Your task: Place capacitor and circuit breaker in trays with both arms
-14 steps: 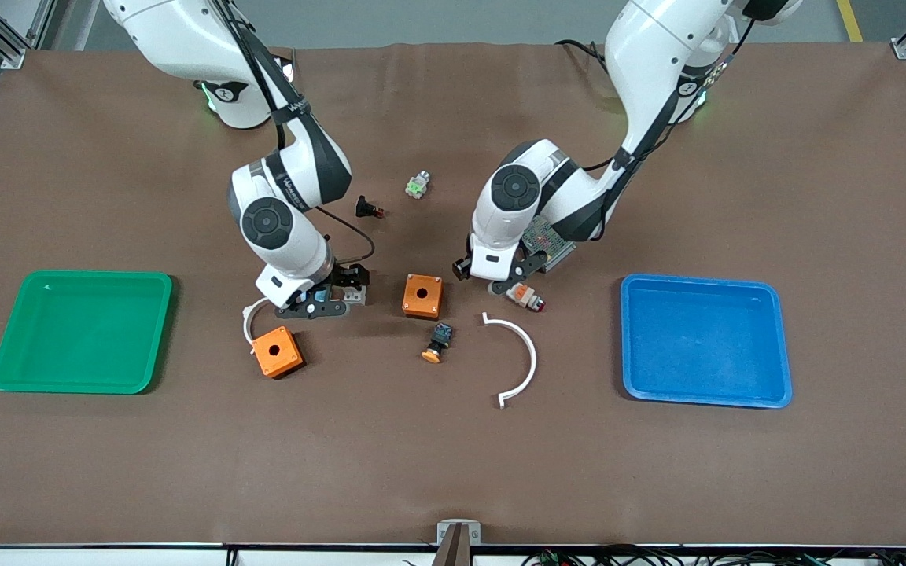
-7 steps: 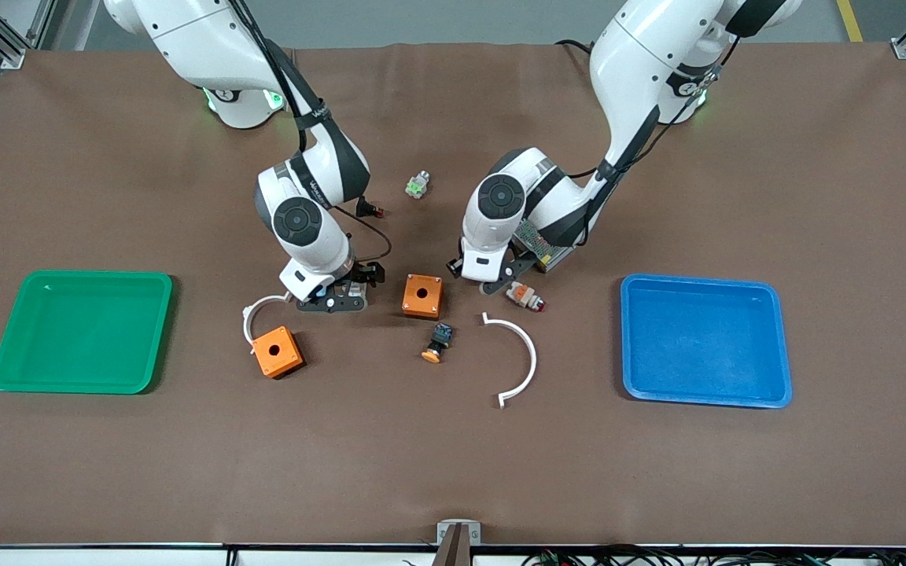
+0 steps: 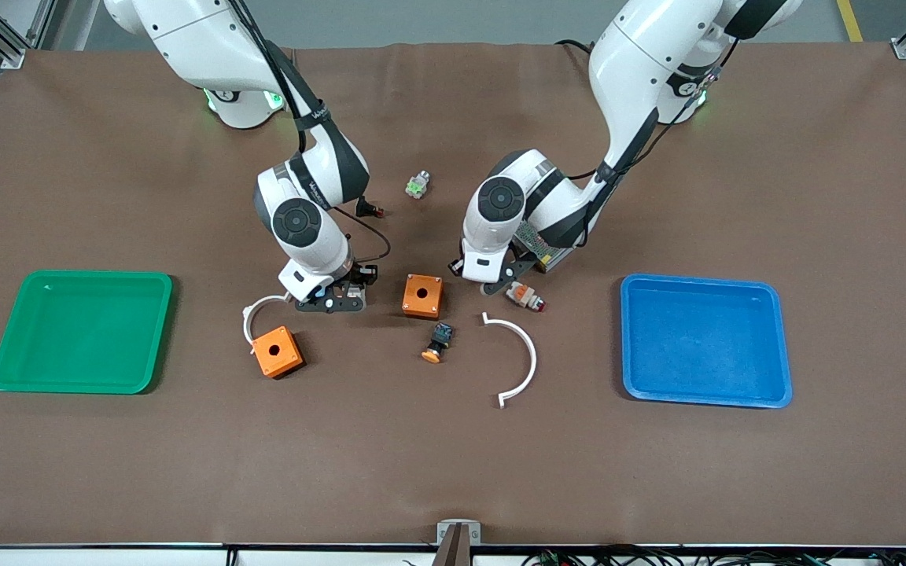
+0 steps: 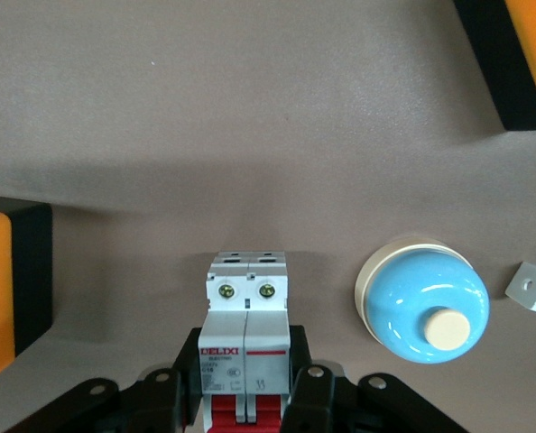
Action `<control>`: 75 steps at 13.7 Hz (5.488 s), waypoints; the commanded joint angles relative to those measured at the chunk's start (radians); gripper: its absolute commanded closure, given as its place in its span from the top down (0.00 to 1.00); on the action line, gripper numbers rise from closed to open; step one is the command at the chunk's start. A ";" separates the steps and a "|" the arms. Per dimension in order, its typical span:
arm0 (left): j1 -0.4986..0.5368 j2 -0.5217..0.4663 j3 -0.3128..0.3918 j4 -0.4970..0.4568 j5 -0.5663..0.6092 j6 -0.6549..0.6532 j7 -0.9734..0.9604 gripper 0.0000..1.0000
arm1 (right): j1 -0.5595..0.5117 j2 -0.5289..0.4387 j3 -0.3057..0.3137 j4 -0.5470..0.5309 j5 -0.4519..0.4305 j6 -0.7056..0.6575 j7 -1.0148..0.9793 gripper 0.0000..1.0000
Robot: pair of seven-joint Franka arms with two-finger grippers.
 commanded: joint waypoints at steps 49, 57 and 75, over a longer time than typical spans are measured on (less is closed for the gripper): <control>0.898 -0.422 -0.052 0.159 0.108 -0.524 1.130 1.00 | -0.855 0.054 -0.001 0.453 -0.049 -0.506 -0.715 1.00; 0.876 -0.655 -0.095 0.232 0.080 -0.787 1.292 1.00 | -0.614 -0.293 -0.001 0.235 -0.042 -0.625 -0.346 1.00; 0.513 -0.758 0.212 0.188 0.002 -0.914 1.299 1.00 | -0.588 -0.396 -0.010 0.576 -0.061 -0.808 -0.346 1.00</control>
